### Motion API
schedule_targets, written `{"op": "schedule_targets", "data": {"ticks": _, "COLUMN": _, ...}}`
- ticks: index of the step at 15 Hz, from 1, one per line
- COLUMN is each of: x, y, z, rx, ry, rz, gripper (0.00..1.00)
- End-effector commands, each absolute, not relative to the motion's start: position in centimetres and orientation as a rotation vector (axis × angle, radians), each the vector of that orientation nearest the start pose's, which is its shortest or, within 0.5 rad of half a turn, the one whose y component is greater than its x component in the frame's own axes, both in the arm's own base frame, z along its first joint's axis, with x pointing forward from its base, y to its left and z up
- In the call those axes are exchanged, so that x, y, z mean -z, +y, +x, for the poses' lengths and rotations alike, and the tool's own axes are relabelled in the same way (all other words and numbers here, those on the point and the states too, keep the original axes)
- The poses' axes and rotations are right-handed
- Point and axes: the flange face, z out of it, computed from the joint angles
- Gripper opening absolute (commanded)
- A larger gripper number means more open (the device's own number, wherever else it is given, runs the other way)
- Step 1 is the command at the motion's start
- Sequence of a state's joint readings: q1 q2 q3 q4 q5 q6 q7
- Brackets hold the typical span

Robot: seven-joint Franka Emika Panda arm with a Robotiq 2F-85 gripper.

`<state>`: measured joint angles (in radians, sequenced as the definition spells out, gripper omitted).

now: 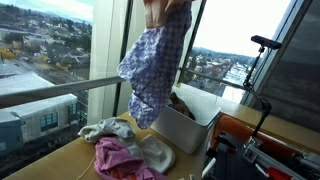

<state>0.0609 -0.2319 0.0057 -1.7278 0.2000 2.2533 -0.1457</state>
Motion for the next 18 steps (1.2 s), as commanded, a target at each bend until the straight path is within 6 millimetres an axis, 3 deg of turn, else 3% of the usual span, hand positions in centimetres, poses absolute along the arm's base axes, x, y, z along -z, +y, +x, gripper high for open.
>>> {"op": "schedule_targets", "data": {"ticks": 1, "x": -82.3, "y": -2.0, "z": 50.7, "rx": 1.236, "ry": -0.108, "rz": -2.735, "gripper": 0.03}}
{"op": "schedule_targets", "data": {"ticks": 4, "x": -86.0, "y": -7.1, "z": 48.4, "rx": 1.291, "ry": -0.029, "rz": -2.736, "gripper": 0.03}}
{"op": "schedule_targets", "data": {"ticks": 6, "x": -86.5, "y": -9.2, "z": 46.9, "rx": 1.303, "ry": 0.013, "rz": -2.745, "gripper": 0.03}}
{"op": "schedule_targets", "data": {"ticks": 8, "x": -85.4, "y": -10.5, "z": 46.1, "rx": 1.294, "ry": 0.056, "rz": -2.755, "gripper": 0.03}}
{"op": "schedule_targets", "data": {"ticks": 12, "x": -80.5, "y": -11.3, "z": 45.8, "rx": 1.190, "ry": 0.110, "rz": -2.775, "gripper": 0.03}}
{"op": "schedule_targets", "data": {"ticks": 18, "x": -69.7, "y": -12.3, "z": 45.6, "rx": 0.940, "ry": 0.190, "rz": -2.814, "gripper": 0.03}}
